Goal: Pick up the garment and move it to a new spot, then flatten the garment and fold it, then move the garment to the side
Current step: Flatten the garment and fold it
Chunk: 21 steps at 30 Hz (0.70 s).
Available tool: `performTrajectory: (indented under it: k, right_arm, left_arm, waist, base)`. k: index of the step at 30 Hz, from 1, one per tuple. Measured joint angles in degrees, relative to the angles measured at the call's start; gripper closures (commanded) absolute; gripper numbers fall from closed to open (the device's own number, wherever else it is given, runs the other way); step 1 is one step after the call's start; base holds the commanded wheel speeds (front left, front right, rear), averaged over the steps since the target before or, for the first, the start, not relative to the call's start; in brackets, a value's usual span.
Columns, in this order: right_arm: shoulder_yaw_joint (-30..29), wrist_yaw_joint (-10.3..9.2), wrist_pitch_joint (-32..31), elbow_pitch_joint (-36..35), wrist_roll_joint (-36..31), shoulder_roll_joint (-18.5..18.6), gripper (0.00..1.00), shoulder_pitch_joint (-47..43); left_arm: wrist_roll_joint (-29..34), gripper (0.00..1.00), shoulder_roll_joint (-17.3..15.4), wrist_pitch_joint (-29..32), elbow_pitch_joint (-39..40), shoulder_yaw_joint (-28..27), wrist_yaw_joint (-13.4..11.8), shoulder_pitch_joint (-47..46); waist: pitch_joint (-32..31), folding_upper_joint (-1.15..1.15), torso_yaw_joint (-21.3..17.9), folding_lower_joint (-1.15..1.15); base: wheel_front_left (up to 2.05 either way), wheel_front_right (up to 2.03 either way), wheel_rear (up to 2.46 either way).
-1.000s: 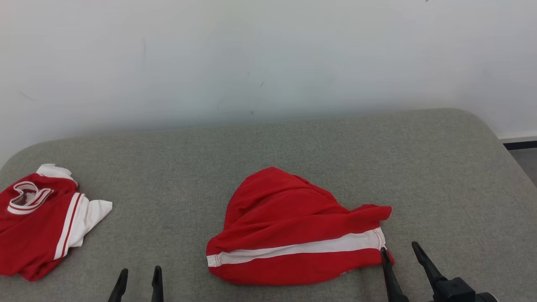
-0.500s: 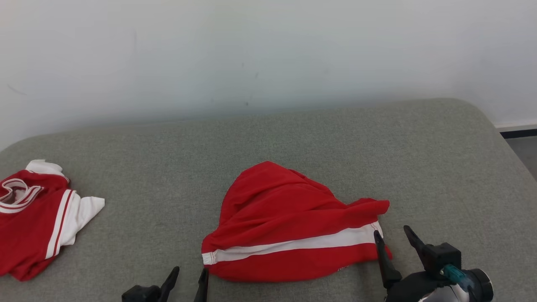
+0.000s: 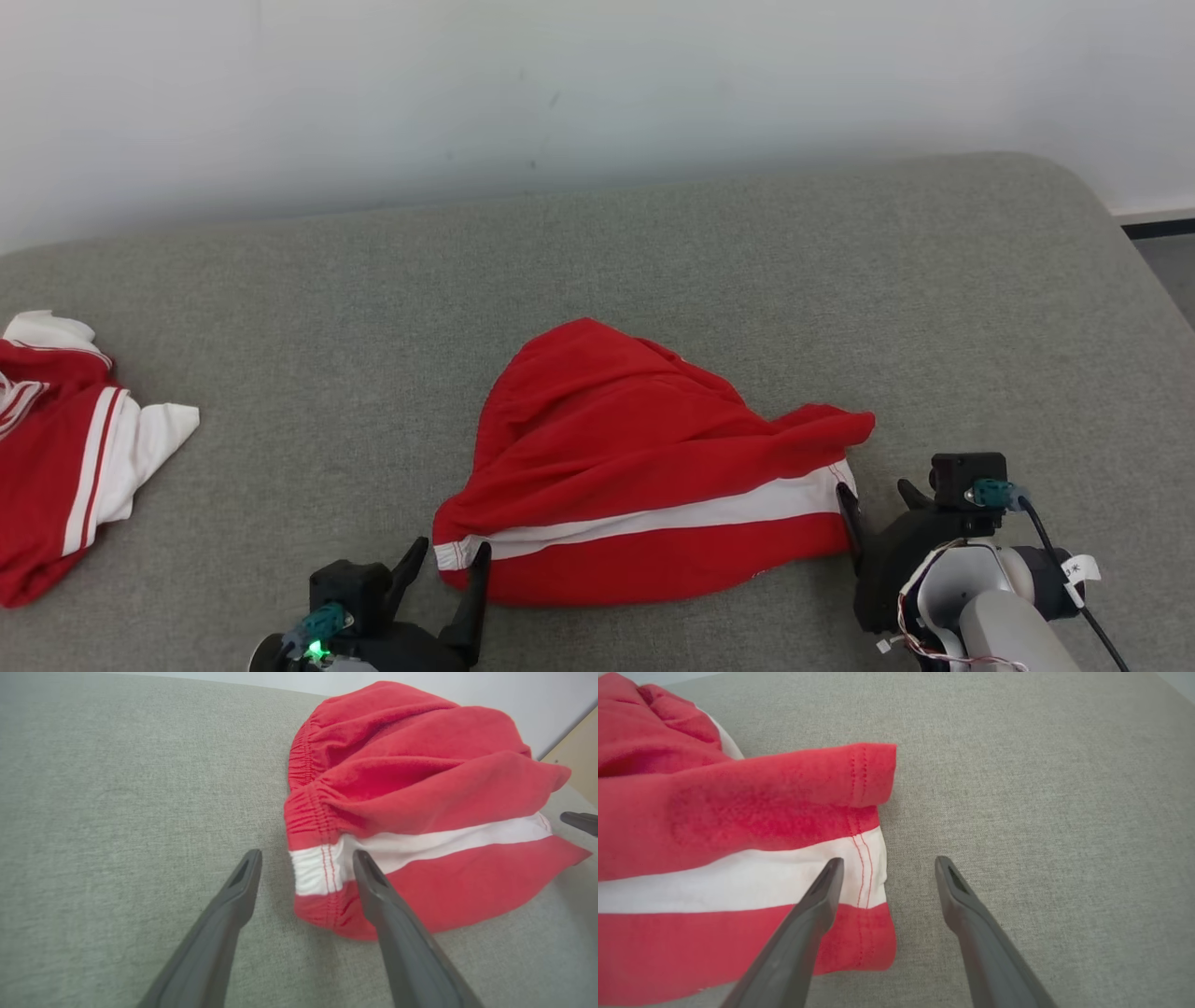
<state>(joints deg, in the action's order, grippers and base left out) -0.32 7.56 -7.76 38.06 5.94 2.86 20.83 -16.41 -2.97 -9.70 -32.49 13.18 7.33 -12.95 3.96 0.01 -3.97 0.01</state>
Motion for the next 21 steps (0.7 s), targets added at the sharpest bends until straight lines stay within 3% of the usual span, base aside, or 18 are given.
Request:
performTrajectory:
  k: [5, 7, 8, 9, 21]
  right_arm:
    - [-0.22, 0.0, -0.32, 4.52, -0.49, 0.0, 0.0, 3.16]
    - [0.19, 0.0, -0.22, 5.97, -0.44, -0.03, 0.0, 3.93]
    - [0.36, 0.0, 0.0, 6.65, -0.41, -0.03, 0.0, 4.08]
    - [0.45, 0.0, 0.3, 7.3, -0.41, -0.03, 0.0, 4.15]
    - [1.99, -0.01, 0.96, 13.28, 3.69, 0.1, 0.0, 7.16]
  left_arm:
    - [0.0, 0.02, 0.02, -0.05, -1.15, 1.78, 0.08, -1.69]
    - [-0.05, 0.64, -0.02, 0.1, -1.47, 2.33, 0.08, -2.03]
    - [-0.19, 0.78, -0.02, 0.09, -1.62, 2.57, 0.08, -2.13]
    - [-0.26, 1.0, -0.03, -0.13, -1.72, 2.82, 0.08, -2.22]
    - [-1.12, 1.0, -0.77, -2.44, -1.7, 4.6, 0.15, -2.66]
  waist:
    - [1.58, 0.0, 1.03, 0.0]
    - [1.94, 0.0, 1.51, 0.0]
    - [2.09, 0.0, 1.7, 0.0]
    - [2.22, 0.0, 1.85, 0.0]
    - [2.61, -0.01, 2.0, 0.0]
  base:
    - [0.0, 0.0, 0.0]
    - [0.0, 0.0, 0.0]
    - [0.0, 0.0, 0.0]
    - [0.0, 0.0, 0.0]
    - [0.0, 0.0, 0.0]
